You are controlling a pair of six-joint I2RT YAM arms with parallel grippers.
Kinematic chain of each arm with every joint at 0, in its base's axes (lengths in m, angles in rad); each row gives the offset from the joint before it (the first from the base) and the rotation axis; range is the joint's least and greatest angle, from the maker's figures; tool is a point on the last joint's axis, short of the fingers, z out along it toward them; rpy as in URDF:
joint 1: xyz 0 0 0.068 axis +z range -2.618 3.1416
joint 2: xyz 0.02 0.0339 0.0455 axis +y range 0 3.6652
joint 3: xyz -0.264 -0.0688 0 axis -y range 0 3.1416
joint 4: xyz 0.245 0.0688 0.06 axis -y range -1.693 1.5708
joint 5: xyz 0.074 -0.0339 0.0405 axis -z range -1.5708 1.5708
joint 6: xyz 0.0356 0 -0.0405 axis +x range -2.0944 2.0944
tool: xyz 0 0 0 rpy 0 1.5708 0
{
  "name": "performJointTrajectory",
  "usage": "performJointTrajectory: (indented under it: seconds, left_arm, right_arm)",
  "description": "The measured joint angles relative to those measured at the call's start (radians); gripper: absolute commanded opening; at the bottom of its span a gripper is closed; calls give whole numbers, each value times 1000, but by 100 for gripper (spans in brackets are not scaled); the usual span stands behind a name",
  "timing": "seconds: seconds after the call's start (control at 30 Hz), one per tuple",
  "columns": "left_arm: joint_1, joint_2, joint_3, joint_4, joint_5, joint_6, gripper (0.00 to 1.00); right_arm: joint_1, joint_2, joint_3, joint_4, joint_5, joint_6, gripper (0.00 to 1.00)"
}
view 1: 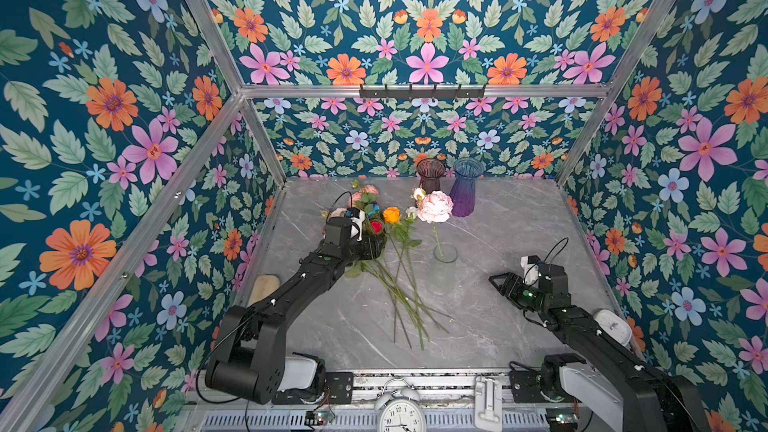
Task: Arrange the flowers into the vase
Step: 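Open the left gripper and move it back to the flower bunch, then grasp a pink rose stem from the bunch with the left gripper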
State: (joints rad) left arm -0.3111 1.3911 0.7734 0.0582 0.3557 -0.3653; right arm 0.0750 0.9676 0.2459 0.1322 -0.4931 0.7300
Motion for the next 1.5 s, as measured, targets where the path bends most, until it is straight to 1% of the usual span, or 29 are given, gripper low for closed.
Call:
performJointTrajectory:
  seconds: [0.07, 0.2, 0.27, 0.43, 0.9, 0.93, 0.97, 1.1, 1.2, 1.27, 1.4, 1.5]
  left_arm:
    - [2, 30, 8, -4, 11, -9, 60]
    - [2, 87, 21, -6, 10, -25, 49]
    - [2, 123, 30, -5, 11, -29, 47]
    - [2, 194, 33, 6, 26, -55, 47]
    - [2, 304, 60, 86, 39, -84, 47]
    - [2, 307, 58, 96, 42, -95, 45]
    - [2, 307, 56, 105, 45, -103, 42]
    - [2, 307, 49, 138, 64, -112, 23]
    - [2, 296, 39, 159, 79, -127, 15]
    - [2, 278, 35, 165, 86, -129, 10]
    - [2, 224, 29, 172, 90, -143, 4]
    - [2, 172, 24, 173, 92, -143, 1]
  right_arm:
    - [0, -3, -1, -2, 0, 0, 60]
    - [0, -14, -5, -3, 0, 0, 60]
    - [0, -17, -5, -3, 1, 0, 60]
    - [0, -20, -5, -3, 5, 0, 60]
    - [0, -23, -6, -3, 8, 3, 60]
    - [0, -24, -6, -3, 8, 3, 60]
    - [0, -27, -7, -3, 8, 3, 59]
    - [0, -30, -10, -5, 8, 3, 57]
    - [0, -30, -10, -4, 8, 3, 56]
    - [0, -30, -10, -4, 8, 3, 55]
    - [0, -33, -10, -5, 8, 3, 55]
    - [0, -36, -10, -5, 8, 3, 55]
